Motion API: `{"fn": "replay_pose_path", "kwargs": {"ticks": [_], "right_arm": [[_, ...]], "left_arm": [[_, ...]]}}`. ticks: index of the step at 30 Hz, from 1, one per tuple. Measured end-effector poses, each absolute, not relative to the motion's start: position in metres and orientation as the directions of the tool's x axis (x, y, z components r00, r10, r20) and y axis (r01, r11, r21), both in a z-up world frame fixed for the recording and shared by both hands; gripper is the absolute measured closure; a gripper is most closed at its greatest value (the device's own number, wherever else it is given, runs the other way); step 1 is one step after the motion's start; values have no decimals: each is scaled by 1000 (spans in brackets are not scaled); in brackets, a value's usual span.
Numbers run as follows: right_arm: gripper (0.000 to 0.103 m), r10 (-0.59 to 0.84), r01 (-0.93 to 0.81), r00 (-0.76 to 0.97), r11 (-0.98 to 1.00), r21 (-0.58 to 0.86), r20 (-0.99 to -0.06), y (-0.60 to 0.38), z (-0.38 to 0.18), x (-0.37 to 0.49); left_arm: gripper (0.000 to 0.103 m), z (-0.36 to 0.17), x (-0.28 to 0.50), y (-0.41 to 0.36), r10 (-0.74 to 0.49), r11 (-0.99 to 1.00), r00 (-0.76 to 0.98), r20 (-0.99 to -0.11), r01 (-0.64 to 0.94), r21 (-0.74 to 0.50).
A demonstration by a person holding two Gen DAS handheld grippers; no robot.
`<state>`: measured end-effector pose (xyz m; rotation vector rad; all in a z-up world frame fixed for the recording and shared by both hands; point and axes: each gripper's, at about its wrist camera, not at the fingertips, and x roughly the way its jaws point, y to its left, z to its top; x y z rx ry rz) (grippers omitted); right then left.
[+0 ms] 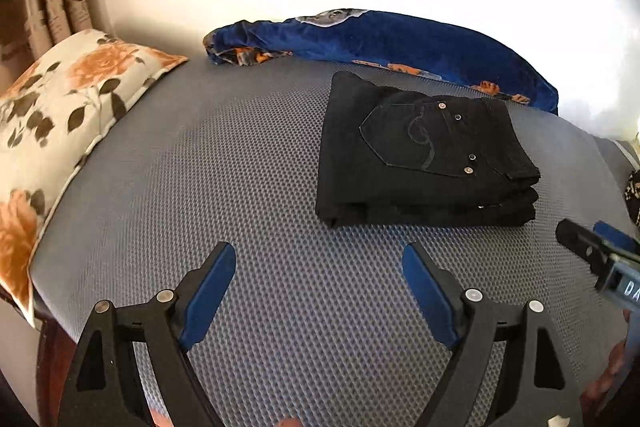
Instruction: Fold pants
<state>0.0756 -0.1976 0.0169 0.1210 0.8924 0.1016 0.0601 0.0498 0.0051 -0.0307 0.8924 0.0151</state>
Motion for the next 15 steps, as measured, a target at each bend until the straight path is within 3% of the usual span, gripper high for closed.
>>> {"fn": "replay_pose_path", "kwargs": {"ticks": [15], "right_arm": [[6, 101, -66, 599, 995, 77, -795, -177, 8, 45]], "left_arm": [[19, -6, 37, 34, 18, 1000, 612, -790, -8, 17]]}}
